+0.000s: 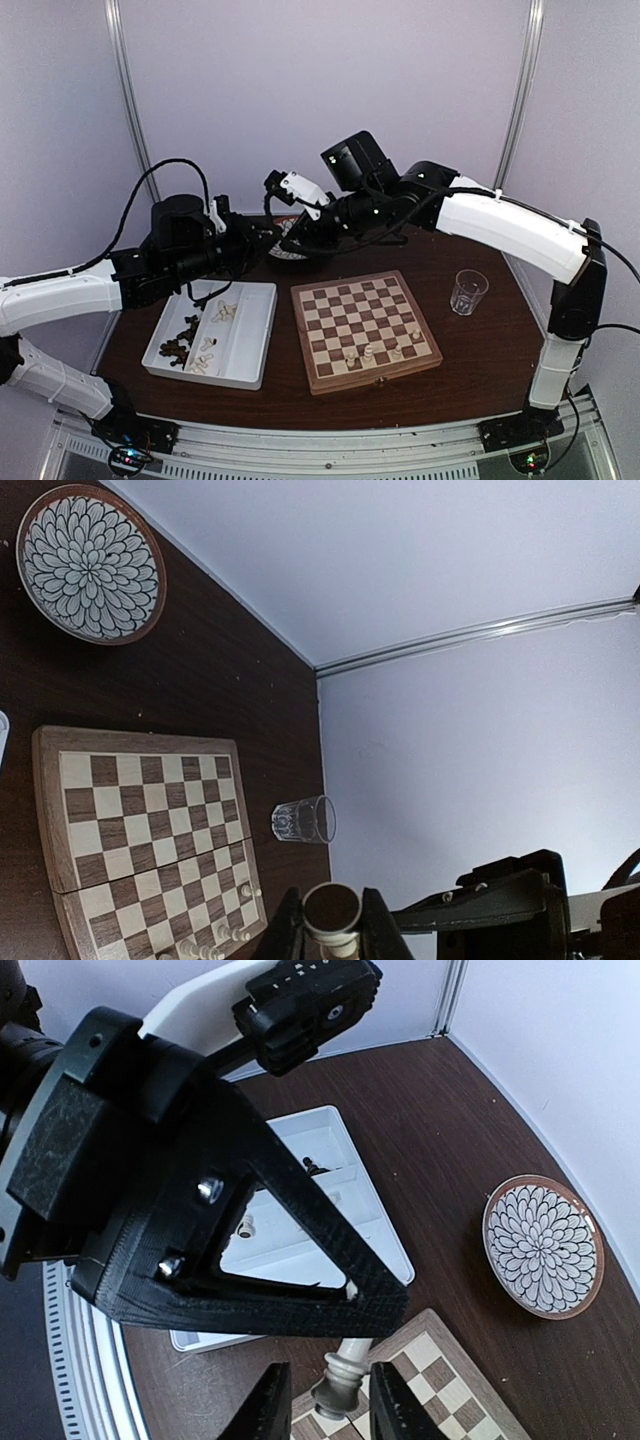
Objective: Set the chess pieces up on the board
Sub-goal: Pass from the left arm to the right
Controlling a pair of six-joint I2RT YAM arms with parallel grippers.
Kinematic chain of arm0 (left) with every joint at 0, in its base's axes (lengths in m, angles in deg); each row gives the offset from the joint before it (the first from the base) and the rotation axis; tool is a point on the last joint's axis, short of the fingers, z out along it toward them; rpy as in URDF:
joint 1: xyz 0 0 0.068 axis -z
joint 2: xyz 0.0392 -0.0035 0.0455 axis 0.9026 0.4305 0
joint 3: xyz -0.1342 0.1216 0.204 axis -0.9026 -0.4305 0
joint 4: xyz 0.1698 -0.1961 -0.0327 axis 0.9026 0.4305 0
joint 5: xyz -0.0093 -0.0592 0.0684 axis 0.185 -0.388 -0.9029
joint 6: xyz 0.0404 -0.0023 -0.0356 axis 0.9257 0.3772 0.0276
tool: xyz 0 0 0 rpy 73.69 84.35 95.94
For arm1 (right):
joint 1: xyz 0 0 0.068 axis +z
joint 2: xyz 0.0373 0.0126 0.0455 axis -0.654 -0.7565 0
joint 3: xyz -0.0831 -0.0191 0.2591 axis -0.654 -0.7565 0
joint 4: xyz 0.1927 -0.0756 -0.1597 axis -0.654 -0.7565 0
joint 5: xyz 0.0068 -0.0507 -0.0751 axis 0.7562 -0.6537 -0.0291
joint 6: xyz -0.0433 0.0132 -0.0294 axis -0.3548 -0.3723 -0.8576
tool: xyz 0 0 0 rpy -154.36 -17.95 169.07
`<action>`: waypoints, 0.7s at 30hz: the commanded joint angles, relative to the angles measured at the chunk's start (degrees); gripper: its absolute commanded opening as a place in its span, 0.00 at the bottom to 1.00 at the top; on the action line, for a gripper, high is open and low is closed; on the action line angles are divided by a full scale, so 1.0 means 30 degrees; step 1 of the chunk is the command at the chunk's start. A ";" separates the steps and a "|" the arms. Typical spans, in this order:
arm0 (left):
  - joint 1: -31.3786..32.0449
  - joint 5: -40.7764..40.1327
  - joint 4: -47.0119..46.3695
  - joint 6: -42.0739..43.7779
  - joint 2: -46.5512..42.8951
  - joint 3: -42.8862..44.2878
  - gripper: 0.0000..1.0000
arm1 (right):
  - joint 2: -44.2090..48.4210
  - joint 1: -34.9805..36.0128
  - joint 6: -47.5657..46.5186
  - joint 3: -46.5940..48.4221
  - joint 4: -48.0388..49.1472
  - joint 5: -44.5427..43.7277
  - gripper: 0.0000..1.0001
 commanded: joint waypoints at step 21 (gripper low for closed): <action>0.0010 0.0127 -0.1372 -0.0467 -0.0519 -0.0247 0.00 | -0.0251 0.0090 0.0367 -0.0085 0.0483 -0.1480 0.14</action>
